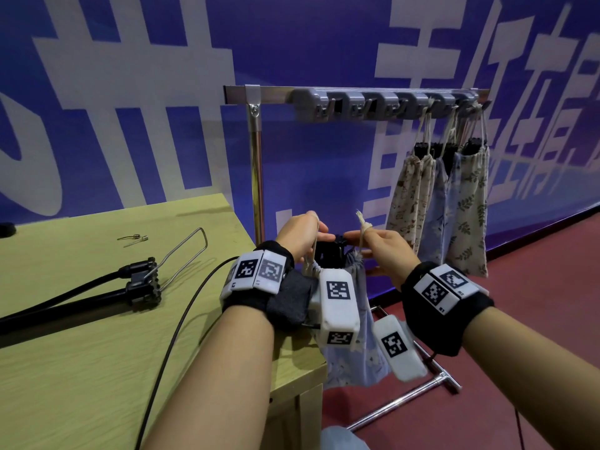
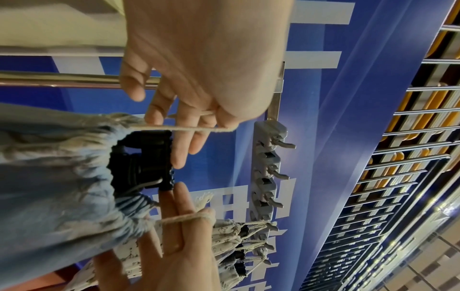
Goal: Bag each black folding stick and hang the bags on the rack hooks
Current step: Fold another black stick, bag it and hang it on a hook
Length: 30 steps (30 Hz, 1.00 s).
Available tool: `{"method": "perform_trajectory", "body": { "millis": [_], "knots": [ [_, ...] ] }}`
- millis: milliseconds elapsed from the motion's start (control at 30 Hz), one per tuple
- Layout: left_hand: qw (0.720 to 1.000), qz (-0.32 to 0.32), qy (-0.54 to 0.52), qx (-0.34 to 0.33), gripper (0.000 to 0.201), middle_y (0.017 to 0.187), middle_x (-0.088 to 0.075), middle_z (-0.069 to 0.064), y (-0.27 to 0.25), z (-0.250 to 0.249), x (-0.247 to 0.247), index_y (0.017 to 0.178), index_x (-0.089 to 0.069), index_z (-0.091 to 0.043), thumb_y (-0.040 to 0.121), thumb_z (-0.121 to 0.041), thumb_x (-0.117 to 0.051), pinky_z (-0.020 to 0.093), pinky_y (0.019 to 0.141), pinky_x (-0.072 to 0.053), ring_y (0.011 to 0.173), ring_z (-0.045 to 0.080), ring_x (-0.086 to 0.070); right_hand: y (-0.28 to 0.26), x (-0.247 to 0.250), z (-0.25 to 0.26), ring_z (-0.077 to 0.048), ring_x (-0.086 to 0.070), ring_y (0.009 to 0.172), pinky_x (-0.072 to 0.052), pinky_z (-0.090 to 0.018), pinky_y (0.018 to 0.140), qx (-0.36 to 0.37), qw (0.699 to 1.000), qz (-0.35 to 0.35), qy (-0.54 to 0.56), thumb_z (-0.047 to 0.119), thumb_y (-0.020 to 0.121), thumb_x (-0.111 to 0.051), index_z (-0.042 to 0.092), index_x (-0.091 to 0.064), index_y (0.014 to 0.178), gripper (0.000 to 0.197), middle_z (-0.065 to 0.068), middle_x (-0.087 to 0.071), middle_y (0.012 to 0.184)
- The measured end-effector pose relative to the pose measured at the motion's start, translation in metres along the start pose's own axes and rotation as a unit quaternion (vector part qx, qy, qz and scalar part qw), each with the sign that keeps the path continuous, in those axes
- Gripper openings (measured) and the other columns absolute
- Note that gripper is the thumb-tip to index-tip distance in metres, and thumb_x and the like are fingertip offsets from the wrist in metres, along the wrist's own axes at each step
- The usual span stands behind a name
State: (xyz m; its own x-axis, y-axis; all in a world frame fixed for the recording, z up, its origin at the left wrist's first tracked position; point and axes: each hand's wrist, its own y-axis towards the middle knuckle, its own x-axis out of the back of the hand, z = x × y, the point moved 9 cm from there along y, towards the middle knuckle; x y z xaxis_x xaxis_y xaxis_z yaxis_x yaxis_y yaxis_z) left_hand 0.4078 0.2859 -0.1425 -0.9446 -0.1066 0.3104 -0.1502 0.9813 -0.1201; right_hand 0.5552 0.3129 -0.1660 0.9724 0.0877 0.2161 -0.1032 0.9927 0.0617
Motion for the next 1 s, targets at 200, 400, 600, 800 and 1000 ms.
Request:
{"method": "perform_trajectory", "body": {
  "millis": [200,400,600,800,1000],
  "knots": [
    [0.999,-0.025,-0.028,-0.016,0.026,0.108,-0.070,0.011,-0.004,-0.004,0.006,0.095,-0.051,-0.009,0.098,-0.016,-0.026,0.019,0.041,-0.030,0.036,0.002,-0.043,0.000,0.002,0.000,-0.013,-0.055,0.080,-0.049,-0.033,0.071,-0.017,1.000,0.005,-0.003,0.037,0.102,-0.031,0.012,-0.067,0.099,0.045,0.000,-0.066,0.092],
    [0.992,-0.096,-0.013,-0.077,0.032,0.100,-0.071,0.017,0.000,-0.005,0.021,0.075,-0.051,-0.015,0.096,-0.005,-0.029,0.019,0.044,-0.031,0.051,0.004,-0.049,0.002,-0.003,-0.001,-0.011,-0.053,0.066,-0.041,-0.029,0.070,-0.016,0.999,0.035,-0.025,0.041,0.101,-0.028,0.016,-0.065,0.085,0.047,-0.003,-0.066,0.072],
    [0.996,-0.004,0.068,-0.056,0.016,0.110,-0.061,0.011,0.000,-0.007,-0.001,0.097,-0.064,-0.003,0.091,-0.003,-0.050,0.025,0.054,-0.041,0.091,0.016,-0.059,0.007,-0.002,-0.002,-0.011,-0.049,0.067,-0.038,-0.024,0.061,0.015,1.000,0.014,-0.014,0.033,0.102,-0.030,0.009,-0.062,0.107,0.041,-0.001,-0.062,0.074],
    [0.991,0.031,0.128,-0.021,0.030,0.129,-0.059,0.011,0.000,0.003,-0.004,0.116,-0.056,0.000,0.098,-0.003,-0.033,0.011,0.051,-0.042,0.093,0.017,-0.058,0.009,-0.009,-0.004,-0.017,-0.051,0.070,-0.039,-0.024,0.063,0.050,0.998,0.016,-0.046,0.025,0.102,-0.033,0.004,-0.064,0.107,0.037,0.000,-0.062,0.070],
    [0.990,0.089,0.107,-0.030,0.028,0.119,-0.062,0.017,0.001,0.002,-0.018,0.074,-0.048,-0.008,0.097,0.002,-0.035,0.018,0.063,-0.039,0.095,0.018,-0.050,0.012,-0.004,0.001,-0.012,-0.046,0.059,-0.037,-0.019,0.058,0.088,0.994,-0.012,-0.065,0.020,0.101,-0.038,0.007,-0.064,0.091,0.031,0.001,-0.055,0.063]
  ]
}}
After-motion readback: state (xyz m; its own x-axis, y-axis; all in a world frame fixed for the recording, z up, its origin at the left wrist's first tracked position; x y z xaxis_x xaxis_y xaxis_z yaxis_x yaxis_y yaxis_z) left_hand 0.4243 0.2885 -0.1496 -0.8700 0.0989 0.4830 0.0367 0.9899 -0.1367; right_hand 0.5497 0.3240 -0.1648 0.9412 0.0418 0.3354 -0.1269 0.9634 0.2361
